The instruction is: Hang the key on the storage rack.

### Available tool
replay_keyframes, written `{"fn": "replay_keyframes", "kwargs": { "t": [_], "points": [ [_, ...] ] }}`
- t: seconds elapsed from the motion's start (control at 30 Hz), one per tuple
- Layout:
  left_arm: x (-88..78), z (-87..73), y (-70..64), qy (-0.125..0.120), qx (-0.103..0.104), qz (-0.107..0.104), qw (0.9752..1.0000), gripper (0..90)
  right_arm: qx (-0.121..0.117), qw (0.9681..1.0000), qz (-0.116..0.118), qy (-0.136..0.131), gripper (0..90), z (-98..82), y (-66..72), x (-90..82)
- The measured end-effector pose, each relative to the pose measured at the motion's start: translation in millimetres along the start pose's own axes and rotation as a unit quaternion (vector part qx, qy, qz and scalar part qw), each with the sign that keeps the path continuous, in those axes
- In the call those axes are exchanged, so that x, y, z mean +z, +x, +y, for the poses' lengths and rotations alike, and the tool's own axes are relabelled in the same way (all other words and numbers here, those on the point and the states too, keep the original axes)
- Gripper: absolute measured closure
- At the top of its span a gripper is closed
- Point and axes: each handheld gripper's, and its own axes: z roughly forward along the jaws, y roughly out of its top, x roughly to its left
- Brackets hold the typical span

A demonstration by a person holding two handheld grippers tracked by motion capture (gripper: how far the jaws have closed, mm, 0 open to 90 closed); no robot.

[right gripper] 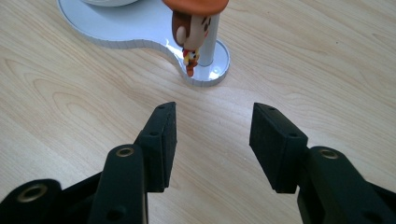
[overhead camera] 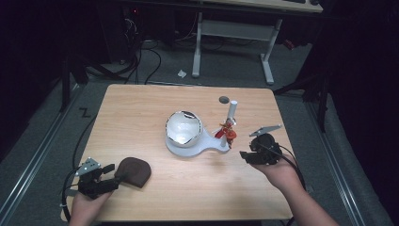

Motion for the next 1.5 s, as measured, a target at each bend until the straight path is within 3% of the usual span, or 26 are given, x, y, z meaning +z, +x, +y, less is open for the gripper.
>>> {"fn": "replay_keyframes", "kwargs": {
  "t": [0.23,0.37,0.53,0.9,0.97,1.03,1.17,1.33,1.5],
  "points": [
    [-0.3,0.1,0.8,0.002,-0.006,-0.003,1.0,28.0,-0.005,0.9991,-0.02,-0.037,50.7,-33.3,4.3,8.0],
    [-0.7,0.0,1.5,0.002,-0.008,-0.004,1.0,28.1,-0.009,0.9985,-0.027,-0.046,50.3,-43.7,5.8,11.5],
    [-2.1,0.2,1.5,-0.002,-0.009,-0.004,0.9999,28.8,-0.002,0.9971,-0.033,-0.069,50.2,-67.5,5.5,24.0],
    [-1.1,-0.7,4.5,0.001,-0.014,-0.001,0.9999,28.8,0.02,0.9936,-0.027,-0.108,51.3,-106.4,7.1,49.9],
    [-1.5,-1.1,4.9,-0.001,-0.019,0.001,0.9998,28.7,0.028,0.9926,-0.017,-0.117,49.6,-113.1,9.2,52.2],
    [-2.0,-1.9,5.5,-0.003,-0.026,0.002,0.9997,28.7,0.023,0.9924,-0.002,-0.121,48.9,-117.6,11.7,51.9],
    [-3.7,-2.0,7.2,-0.011,-0.041,0.001,0.9991,28.8,-0.006,0.9904,-0.015,-0.137,49.0,-122.6,16.4,46.0],
    [-3.9,-1.7,8.1,-0.018,-0.064,-0.011,0.9977,31.9,0.004,0.9893,-0.008,-0.146,49.4,-129.4,12.1,46.8],
    [2.0,2.0,8.7,-0.01,-0.06,-0.03,0.9977,38.8,0.016,0.9892,0.006,-0.146,49.6,-128.3,9.3,50.2]
  ]
}}
